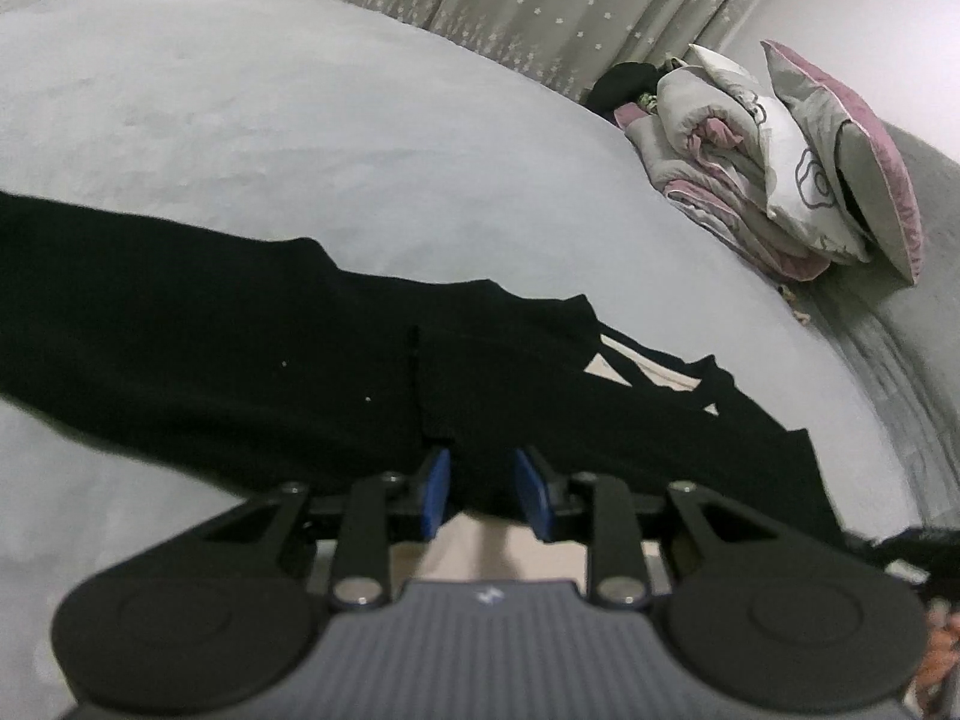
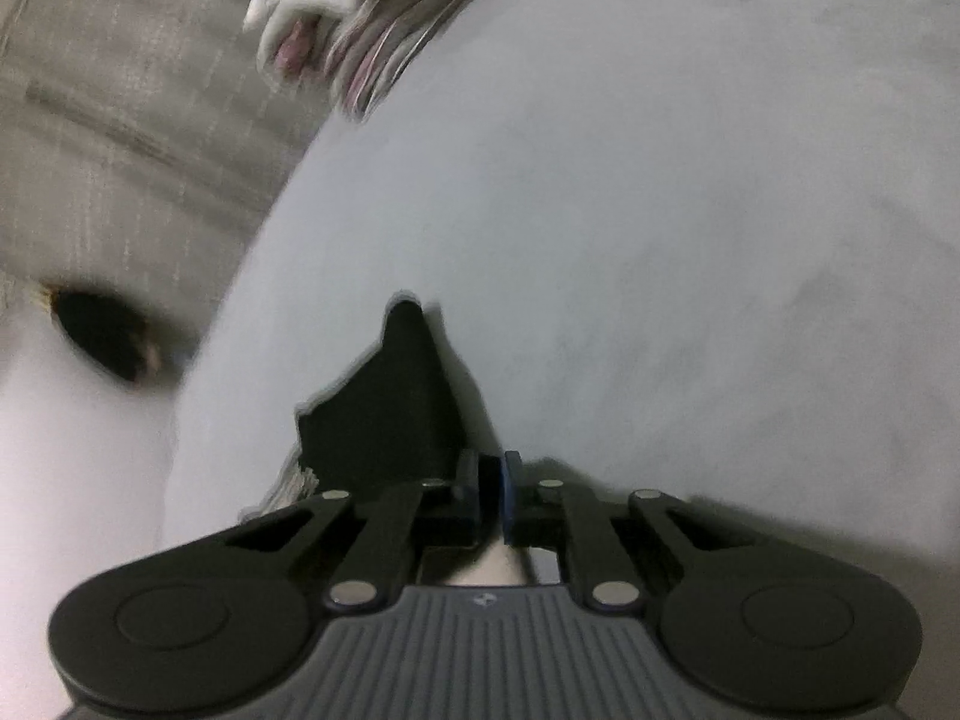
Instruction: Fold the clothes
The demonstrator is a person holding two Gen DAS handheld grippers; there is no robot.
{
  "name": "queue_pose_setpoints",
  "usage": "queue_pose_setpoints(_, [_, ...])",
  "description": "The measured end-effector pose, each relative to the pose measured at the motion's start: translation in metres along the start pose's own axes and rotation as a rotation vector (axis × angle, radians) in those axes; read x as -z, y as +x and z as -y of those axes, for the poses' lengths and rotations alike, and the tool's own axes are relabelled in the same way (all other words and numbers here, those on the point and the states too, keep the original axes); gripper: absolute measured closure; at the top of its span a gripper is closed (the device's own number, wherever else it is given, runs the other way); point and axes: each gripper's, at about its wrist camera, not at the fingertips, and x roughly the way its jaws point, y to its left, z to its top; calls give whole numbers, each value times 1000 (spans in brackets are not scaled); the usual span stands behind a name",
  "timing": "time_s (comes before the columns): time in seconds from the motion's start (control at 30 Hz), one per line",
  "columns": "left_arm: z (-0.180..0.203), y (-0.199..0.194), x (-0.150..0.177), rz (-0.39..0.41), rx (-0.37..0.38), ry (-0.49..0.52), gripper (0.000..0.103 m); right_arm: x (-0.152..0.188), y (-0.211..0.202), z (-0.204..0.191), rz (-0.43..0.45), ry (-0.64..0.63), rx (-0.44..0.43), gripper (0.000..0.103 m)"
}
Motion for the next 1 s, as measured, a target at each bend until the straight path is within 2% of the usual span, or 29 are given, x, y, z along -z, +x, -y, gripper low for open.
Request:
queue_pose_setpoints(0.07, [1,1,0,-3,-15,13,82,1,-11,-5,43,57,-29,95])
queue_pose_setpoints(0.13, [2,2,1,-5,-24,21,82,3,-12,-11,38,37,37,94])
queue_pose_setpoints(0.23, [2,2,1,-10,-39,35,82,8,3,-1,-41,66,93,91])
queue_pose_setpoints(0.37, [1,-4,1,-12,-39,40,82,1,-9,-1,4,64,100,87])
queue_pose_setpoints(0.53, [-4,-12,-2,4,-30,10,81,0,-20,-23,60,-69,83,84])
queue_pose_setpoints(0.73, [-5,-17,-3,22,-52,-11,76,6,-3,-40,37,-207,81,84])
queue_pose_setpoints(0.87, [-8,-21,-5,29,-68,-24,76,13,8,-51,43,-388,132,68])
queue_pose_setpoints(1.0, [-12,-25,-5,28,-69,-17,75,21,11,-54,15,-558,142,67])
